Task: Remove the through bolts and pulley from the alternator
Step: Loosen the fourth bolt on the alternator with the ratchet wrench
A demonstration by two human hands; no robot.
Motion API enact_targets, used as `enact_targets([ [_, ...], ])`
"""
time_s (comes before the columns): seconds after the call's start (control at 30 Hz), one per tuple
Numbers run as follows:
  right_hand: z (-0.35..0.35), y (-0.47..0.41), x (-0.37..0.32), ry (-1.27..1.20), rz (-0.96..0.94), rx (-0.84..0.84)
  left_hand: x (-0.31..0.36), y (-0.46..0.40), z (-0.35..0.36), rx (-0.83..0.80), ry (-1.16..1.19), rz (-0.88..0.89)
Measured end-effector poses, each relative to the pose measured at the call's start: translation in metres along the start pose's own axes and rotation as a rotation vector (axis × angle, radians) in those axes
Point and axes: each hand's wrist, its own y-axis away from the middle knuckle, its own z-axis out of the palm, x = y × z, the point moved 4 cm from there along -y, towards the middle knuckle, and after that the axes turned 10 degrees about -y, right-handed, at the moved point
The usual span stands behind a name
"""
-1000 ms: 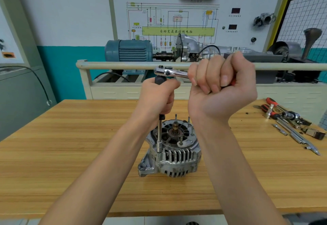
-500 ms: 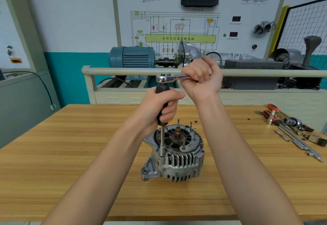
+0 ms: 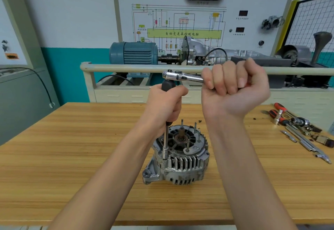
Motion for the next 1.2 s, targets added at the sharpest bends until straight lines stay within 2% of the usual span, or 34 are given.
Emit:
enact_targets([
  [0.1,0.017,0.019,0.007,0.133,-0.143,-0.203,0.000,0.002,-0.002,0.042,0.002,0.013],
  [0.2,0.019,0.019,0.010,0.155,-0.137,-0.220,-0.001,0.003,-0.005,0.029,0.012,0.033],
  [0.33,0.007,0.000,0.005,0.083,0.014,-0.085,0.001,0.003,-0.008,-0.118,0.047,0.045],
  [0.5,-0.014,-0.032,0.018,-0.169,0.335,0.125,0.005,0.002,-0.009,-0.369,0.150,-0.012],
  [0.57,-0.023,-0.036,0.028,-0.317,0.431,0.182,0.004,0.003,-0.006,-0.407,0.143,-0.016],
  [0.63,-0.028,-0.038,0.033,-0.372,0.457,0.204,0.004,0.004,-0.005,-0.377,0.113,-0.022],
  [0.9,-0.008,-0.017,0.016,-0.164,0.179,0.144,0.001,0.003,-0.008,-0.106,0.071,-0.025],
  [1.03,0.011,0.008,0.009,0.042,-0.020,-0.038,-0.001,0.001,-0.004,0.045,0.033,-0.034],
  [1.13,0.020,0.025,0.011,0.117,-0.155,-0.198,0.000,0.003,-0.002,0.050,-0.004,0.004],
  [1.2,0.020,0.026,0.011,0.114,-0.138,-0.223,0.000,0.004,-0.005,-0.020,0.018,0.029],
])
